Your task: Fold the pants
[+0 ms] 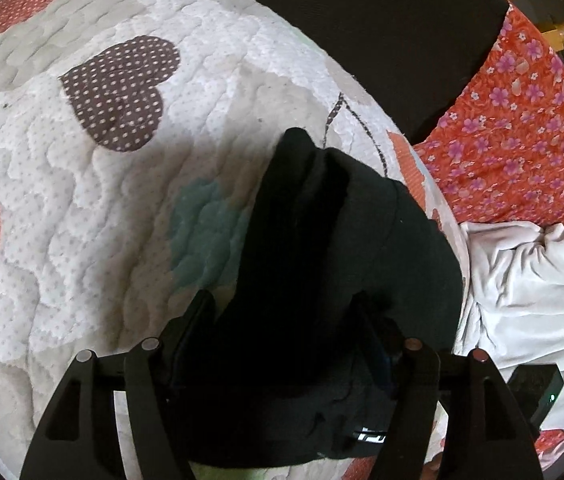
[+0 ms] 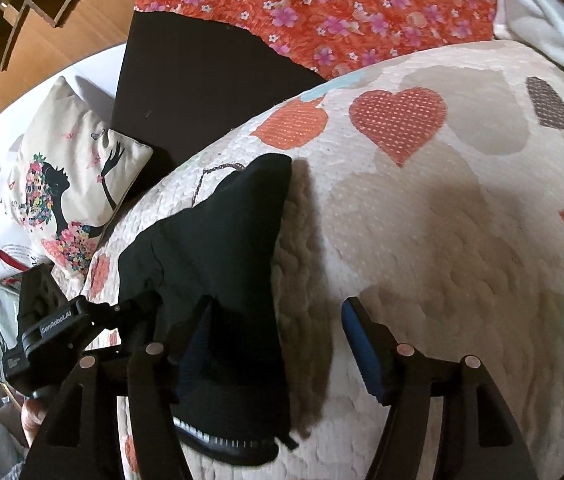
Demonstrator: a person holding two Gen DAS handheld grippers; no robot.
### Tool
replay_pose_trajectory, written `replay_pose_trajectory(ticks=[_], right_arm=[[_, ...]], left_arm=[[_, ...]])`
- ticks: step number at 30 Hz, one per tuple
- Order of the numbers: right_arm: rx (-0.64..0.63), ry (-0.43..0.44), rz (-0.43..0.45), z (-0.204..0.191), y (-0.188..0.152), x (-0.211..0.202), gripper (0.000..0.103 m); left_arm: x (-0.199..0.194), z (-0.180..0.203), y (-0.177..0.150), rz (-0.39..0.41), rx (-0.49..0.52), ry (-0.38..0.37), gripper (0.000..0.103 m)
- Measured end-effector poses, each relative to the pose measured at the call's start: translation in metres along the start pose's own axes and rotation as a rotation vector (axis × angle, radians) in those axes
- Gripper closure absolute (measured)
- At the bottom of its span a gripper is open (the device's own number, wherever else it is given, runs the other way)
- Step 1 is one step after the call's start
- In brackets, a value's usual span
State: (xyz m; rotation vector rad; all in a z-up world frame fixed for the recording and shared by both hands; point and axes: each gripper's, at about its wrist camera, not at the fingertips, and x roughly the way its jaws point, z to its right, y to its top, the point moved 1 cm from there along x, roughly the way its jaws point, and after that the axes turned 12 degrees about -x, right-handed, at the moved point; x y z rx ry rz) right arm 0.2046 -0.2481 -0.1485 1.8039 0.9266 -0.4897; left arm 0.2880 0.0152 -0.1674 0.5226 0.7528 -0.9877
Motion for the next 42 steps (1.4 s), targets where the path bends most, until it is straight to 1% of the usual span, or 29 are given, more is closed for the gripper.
replay_pose_trajectory(ticks=[4,8,9,11,12,14,16,19,21,23,26,29,30,31,32,33,34,36,38,40,42], right_arm=[[-0.009,-0.027,-0.003,-0.003,-0.011,-0.012,0.033],[-0.013,-0.055,-0.011,-0.003,-0.02,-0.02,0.032],[-0.02,-0.064,-0.014,-0.003,-0.021,-0.021,0.032],[-0.033,-0.078,-0.017,-0.005,-0.021,-0.022,0.032],[-0.041,-0.083,-0.016,-0.007,-0.02,-0.023,0.032],[-0.049,-0.088,-0.013,-0.01,-0.018,-0.024,0.031],[-0.066,-0.104,0.0,-0.018,-0.016,-0.026,0.031],[-0.11,-0.102,0.013,-0.034,-0.015,-0.026,0.031],[-0.139,-0.104,0.008,-0.042,-0.016,-0.022,0.031],[-0.153,-0.124,-0.007,-0.045,-0.018,-0.016,0.031],[-0.14,-0.198,-0.017,-0.035,-0.022,-0.011,0.031],[-0.13,-0.296,-0.039,-0.02,-0.024,-0.009,0.03],[-0.117,-0.306,-0.042,-0.016,-0.024,-0.011,0.03],[-0.108,-0.328,-0.039,-0.014,-0.023,-0.015,0.03],[-0.113,-0.368,-0.018,-0.016,-0.02,-0.022,0.031],[-0.127,-0.373,0.022,-0.02,-0.016,-0.03,0.031],[-0.142,-0.358,0.063,-0.025,-0.012,-0.038,0.031],[-0.179,-0.313,0.116,-0.04,-0.003,-0.048,0.03],[-0.21,-0.22,0.14,-0.058,0.006,-0.047,0.03],[-0.235,-0.159,0.124,-0.074,0.007,-0.039,0.031],[-0.28,-0.118,0.089,-0.089,0.003,-0.025,0.031]], left_arm=[[-0.007,-0.013,0.004,-0.022,-0.055,-0.022,0.033],[-0.012,-0.016,0.004,-0.029,-0.012,-0.005,0.033],[-0.015,-0.017,0.004,-0.024,0.009,0.011,0.031],[-0.02,-0.016,0.005,-0.001,0.064,0.052,0.03],[-0.023,-0.016,0.006,0.012,0.087,0.075,0.027],[-0.028,-0.017,0.007,0.049,0.144,0.145,0.024],[-0.035,-0.017,0.008,0.088,0.195,0.192,0.024],[-0.036,-0.018,0.007,0.116,0.246,0.248,0.024],[-0.034,-0.017,0.005,0.126,0.272,0.268,0.022],[-0.031,-0.014,0.002,0.134,0.282,0.286,0.021],[-0.026,-0.002,-0.004,0.111,0.301,0.264,0.021],[-0.024,0.007,-0.008,0.095,0.327,0.244,0.021],[-0.03,0.008,-0.008,0.103,0.315,0.225,0.021],[-0.041,0.008,-0.006,0.129,0.295,0.195,0.021],[-0.05,0.009,-0.005,0.153,0.28,0.167,0.021],[-0.062,0.01,-0.002,0.185,0.262,0.133,0.021],[-0.074,0.011,0.004,0.221,0.24,0.113,0.021],[-0.08,0.014,0.014,0.252,0.218,0.134,0.021],[-0.071,0.021,0.024,0.244,0.219,0.183,0.021],[-0.056,0.026,0.03,0.244,0.243,0.246,0.021],[-0.033,0.031,0.033,0.244,0.294,0.351,0.021]])
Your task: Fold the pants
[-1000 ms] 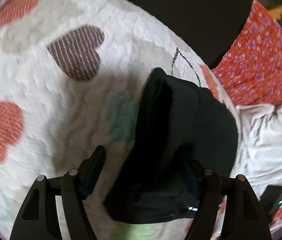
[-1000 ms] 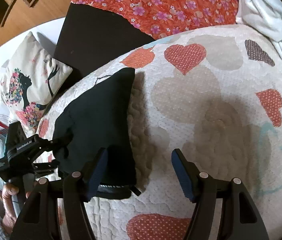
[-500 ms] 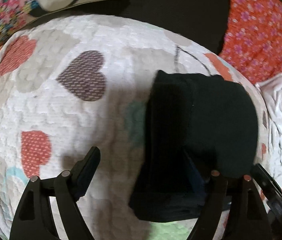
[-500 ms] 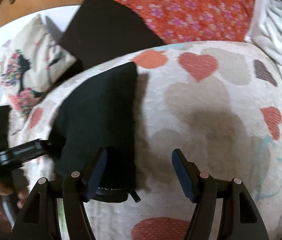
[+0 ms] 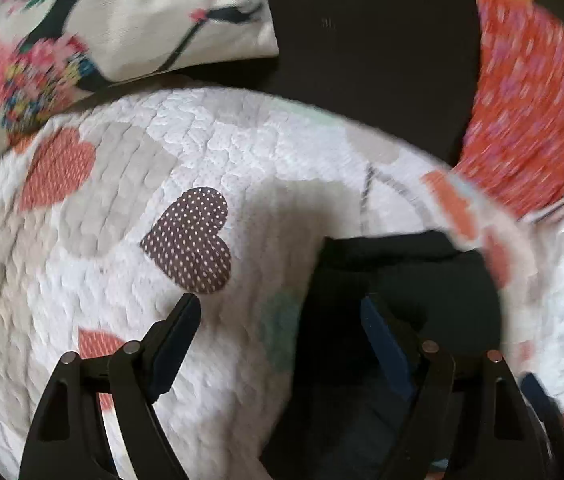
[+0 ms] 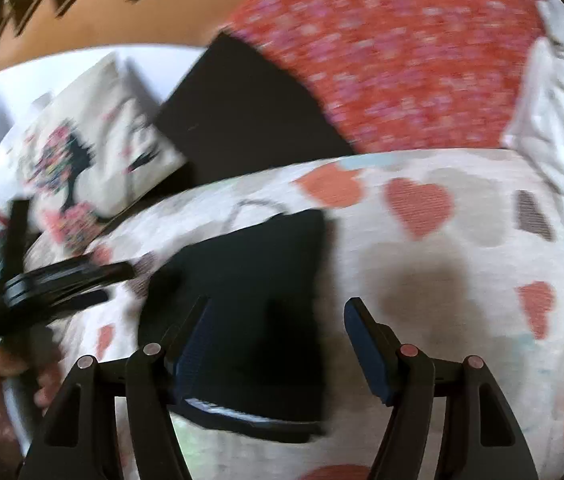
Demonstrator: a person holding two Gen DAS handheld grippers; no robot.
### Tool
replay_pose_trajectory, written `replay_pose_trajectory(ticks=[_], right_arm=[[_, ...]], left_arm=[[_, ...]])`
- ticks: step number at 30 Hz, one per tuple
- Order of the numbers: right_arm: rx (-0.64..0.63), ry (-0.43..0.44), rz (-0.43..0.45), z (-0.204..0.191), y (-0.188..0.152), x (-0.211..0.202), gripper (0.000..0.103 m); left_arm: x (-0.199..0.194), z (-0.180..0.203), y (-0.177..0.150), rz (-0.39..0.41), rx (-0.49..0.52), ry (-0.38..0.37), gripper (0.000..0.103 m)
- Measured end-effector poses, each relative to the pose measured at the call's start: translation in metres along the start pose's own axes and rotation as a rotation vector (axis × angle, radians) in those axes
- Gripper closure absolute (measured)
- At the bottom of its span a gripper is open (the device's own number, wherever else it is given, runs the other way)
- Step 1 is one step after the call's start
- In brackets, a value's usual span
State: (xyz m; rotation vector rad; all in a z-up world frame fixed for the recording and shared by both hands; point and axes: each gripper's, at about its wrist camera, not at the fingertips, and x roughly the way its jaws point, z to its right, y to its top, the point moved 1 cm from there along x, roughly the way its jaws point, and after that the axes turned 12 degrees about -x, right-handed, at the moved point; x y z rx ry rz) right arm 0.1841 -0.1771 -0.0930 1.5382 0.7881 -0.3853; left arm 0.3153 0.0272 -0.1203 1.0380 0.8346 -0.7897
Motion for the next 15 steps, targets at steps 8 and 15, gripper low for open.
replay_pose_trajectory(ticks=[8,15], right_arm=[[-0.047,0.015,-0.108,-0.007,-0.021,0.048,0.029],[0.042,0.042,-0.087,0.006,-0.017,0.027,0.027]], left_arm=[[0.045,-0.023,0.007,-0.11,-0.142,-0.034,0.015],[0.016,-0.059,0.009,-0.113,-0.244,-0.11,0.015]])
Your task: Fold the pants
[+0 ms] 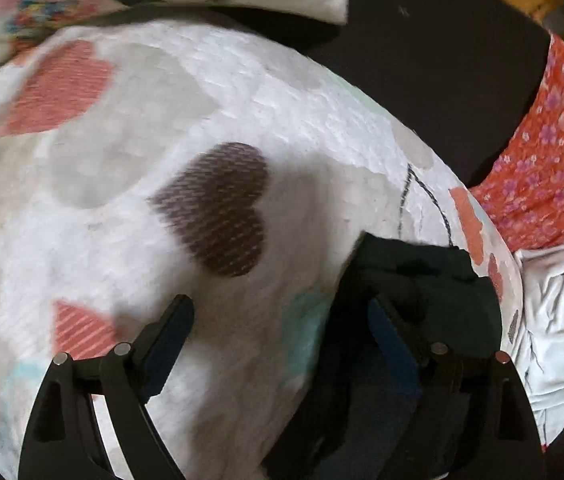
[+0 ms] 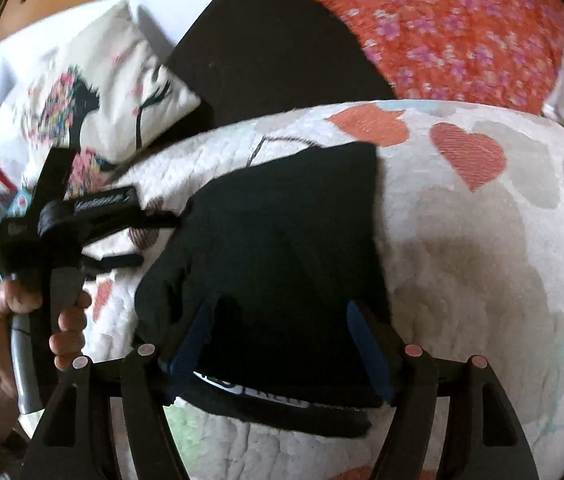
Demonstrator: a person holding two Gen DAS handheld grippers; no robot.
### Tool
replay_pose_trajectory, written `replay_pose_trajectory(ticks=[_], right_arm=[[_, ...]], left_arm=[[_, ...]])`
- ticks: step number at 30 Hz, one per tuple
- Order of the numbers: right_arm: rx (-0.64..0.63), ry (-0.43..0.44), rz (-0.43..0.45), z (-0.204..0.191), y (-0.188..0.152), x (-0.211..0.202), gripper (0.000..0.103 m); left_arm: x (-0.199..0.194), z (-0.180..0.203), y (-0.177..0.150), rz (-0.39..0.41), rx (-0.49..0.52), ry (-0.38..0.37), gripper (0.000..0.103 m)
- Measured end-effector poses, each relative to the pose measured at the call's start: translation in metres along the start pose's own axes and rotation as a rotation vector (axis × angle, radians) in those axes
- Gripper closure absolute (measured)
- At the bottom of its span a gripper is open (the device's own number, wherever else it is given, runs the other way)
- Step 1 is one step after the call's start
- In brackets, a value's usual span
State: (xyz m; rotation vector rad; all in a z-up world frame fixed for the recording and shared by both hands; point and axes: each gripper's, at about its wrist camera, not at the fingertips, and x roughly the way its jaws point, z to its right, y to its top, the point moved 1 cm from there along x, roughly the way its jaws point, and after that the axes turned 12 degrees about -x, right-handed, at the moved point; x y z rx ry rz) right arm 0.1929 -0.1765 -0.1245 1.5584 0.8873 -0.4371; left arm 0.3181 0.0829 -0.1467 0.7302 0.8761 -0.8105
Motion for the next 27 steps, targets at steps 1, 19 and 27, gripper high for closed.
replay_pose_trajectory(ticks=[1,19,27], right_arm=[[0.009,-0.001,0.008,0.002,-0.004,-0.008,0.027],[0.068,-0.097,-0.027,-0.024,-0.111,-0.114,0.027],[0.034,-0.111,0.007,-0.054,-0.119,-0.14,0.027]], left_arm=[[-0.01,-0.004,-0.004,0.019,0.01,0.016,0.015],[-0.188,-0.032,-0.202,0.523,0.227,0.192,0.015],[-0.24,-0.03,-0.243,0.667,0.243,0.181,0.012]])
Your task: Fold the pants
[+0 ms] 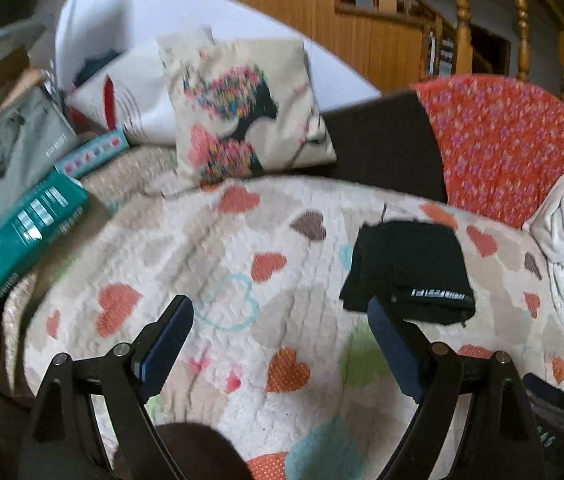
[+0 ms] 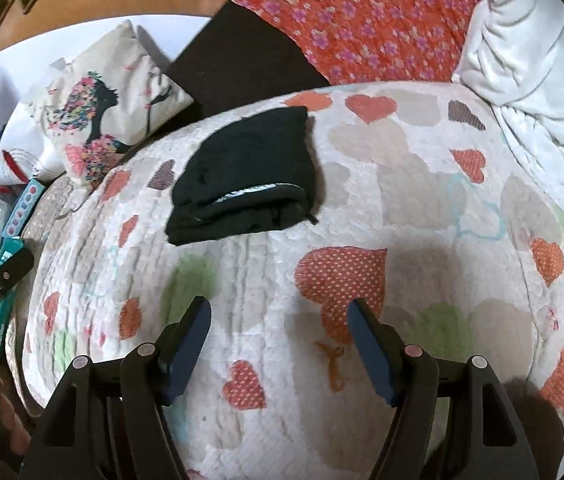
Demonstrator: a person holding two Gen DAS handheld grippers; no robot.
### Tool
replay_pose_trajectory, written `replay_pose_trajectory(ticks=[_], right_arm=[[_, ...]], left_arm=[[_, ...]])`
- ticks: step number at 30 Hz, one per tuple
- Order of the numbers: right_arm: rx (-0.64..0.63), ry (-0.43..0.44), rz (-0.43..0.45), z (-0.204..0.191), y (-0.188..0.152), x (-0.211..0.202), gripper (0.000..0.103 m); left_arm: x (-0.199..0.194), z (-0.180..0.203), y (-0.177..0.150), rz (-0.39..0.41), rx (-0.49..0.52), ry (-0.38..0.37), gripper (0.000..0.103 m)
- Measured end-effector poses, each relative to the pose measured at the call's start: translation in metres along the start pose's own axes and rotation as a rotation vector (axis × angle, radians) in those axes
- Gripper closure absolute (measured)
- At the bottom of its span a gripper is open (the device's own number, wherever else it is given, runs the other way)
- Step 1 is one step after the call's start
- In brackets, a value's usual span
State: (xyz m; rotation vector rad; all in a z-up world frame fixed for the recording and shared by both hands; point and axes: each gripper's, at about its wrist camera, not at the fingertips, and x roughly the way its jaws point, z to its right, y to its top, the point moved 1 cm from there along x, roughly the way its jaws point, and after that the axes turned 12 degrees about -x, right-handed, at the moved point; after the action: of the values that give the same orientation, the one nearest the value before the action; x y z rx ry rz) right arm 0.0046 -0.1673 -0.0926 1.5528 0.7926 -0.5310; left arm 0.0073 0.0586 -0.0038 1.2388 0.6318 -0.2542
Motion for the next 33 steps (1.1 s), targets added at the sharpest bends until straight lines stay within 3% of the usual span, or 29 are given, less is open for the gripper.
replay_pose_trajectory(ticks=[5,10,15,24,33], right_arm=[[-0.052,0.0,0.031,-0.019,-0.001,-0.015,0.027],[-0.085,0.0,0.067,-0.028,0.001,-0.029,0.027],[-0.083,0.004,0.082,-0.029,0.002,-0.034,0.026],[-0.071,-0.007,0.066,-0.025,-0.002,-0.028,0.026],[-0.059,-0.013,0.047,-0.021,-0.007,-0.019,0.026]], left_arm=[[-0.045,0.006,0.014,0.159,-0.005,0.024,0.002],[-0.08,0.013,0.019,0.243,0.019,-0.015,0.0],[-0.088,0.022,0.02,0.16,0.037,-0.099,0.0],[-0.064,0.029,0.008,0.042,0.06,-0.082,0.0],[-0.053,0.036,-0.001,0.007,0.097,-0.071,0.0]])
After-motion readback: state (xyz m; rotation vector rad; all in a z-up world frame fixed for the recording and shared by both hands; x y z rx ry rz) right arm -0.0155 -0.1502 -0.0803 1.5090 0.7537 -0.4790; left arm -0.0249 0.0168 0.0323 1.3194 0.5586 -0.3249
